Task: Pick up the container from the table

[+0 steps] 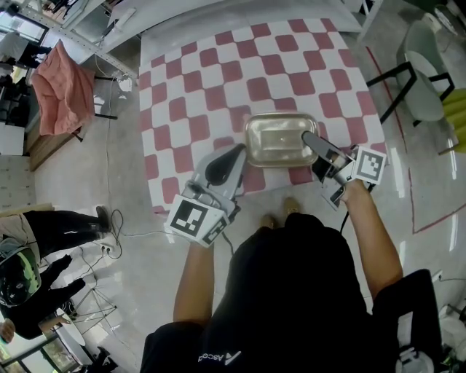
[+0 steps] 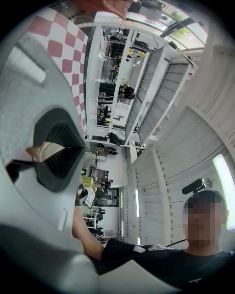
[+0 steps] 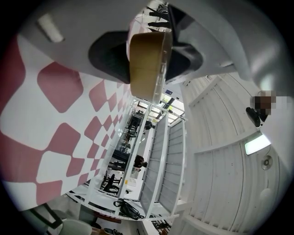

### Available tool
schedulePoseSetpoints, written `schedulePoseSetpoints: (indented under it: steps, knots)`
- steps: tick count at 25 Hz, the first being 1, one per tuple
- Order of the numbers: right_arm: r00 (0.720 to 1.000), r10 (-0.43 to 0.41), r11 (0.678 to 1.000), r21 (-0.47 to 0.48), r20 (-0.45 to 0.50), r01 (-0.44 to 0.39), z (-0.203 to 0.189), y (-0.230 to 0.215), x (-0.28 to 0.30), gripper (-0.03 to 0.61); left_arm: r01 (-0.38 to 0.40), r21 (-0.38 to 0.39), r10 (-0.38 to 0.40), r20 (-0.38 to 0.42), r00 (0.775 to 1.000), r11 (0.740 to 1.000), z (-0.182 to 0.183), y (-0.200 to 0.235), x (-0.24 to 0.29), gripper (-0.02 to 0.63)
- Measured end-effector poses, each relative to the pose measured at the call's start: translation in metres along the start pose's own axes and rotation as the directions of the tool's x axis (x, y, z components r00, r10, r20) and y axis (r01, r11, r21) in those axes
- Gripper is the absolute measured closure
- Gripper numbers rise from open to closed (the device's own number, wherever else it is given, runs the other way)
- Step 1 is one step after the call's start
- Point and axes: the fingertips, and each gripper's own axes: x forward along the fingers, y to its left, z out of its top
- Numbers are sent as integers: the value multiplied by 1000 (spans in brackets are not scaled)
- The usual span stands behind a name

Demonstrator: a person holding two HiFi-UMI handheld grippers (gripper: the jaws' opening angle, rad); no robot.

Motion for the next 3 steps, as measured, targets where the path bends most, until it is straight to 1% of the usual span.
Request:
schedulePoseSetpoints:
  steps: [3]
  knots:
    - [1000, 8, 1000, 0, -5, -8, -2, 2, 2, 354, -5, 0, 5, 3, 1000, 1000, 2, 0, -1, 601]
